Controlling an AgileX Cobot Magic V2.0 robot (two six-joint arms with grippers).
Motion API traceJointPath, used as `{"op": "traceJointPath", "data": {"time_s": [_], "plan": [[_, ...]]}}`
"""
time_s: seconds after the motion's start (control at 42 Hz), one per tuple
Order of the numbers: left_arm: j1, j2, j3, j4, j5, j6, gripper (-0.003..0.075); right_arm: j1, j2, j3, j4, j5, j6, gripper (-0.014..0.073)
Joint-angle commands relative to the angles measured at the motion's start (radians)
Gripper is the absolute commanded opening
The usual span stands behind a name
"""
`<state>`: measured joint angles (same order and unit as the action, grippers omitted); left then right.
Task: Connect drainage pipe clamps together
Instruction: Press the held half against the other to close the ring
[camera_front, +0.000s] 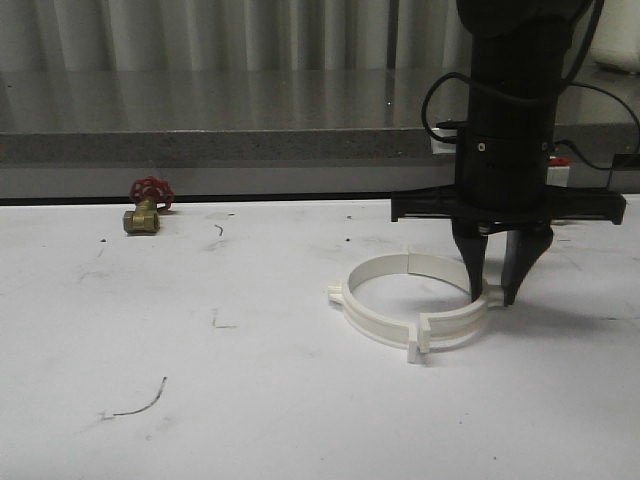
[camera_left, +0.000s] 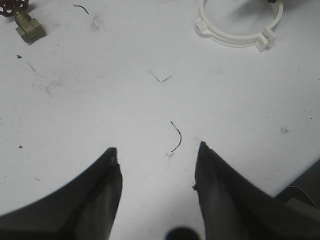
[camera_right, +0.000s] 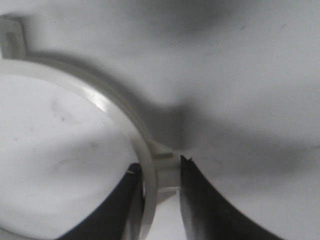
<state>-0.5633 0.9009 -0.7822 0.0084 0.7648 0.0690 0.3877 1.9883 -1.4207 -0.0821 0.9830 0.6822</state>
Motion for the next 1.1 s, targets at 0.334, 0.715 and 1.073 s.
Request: {"op": "traceJointPath", "data": {"time_s": [0.334,0.715,1.073], "plan": [[0.001,-0.004,-0.025,-0.008,-0.060,-0.003,0.0336,-0.004,-0.051,-0.029,0.005,-0.017,-0.003,0.0146],[0.001,-0.004,-0.025,-0.008,-0.060,-0.003,0.0336,-0.004,-0.051,-0.029,0.009,-0.024,-0.003,0.0248],[0.001,-0.004,-0.025,-0.003,-0.060,-0.003,0.0336,-0.004,-0.063,-0.029,0.018,-0.003,-0.004,0.0248]]}}
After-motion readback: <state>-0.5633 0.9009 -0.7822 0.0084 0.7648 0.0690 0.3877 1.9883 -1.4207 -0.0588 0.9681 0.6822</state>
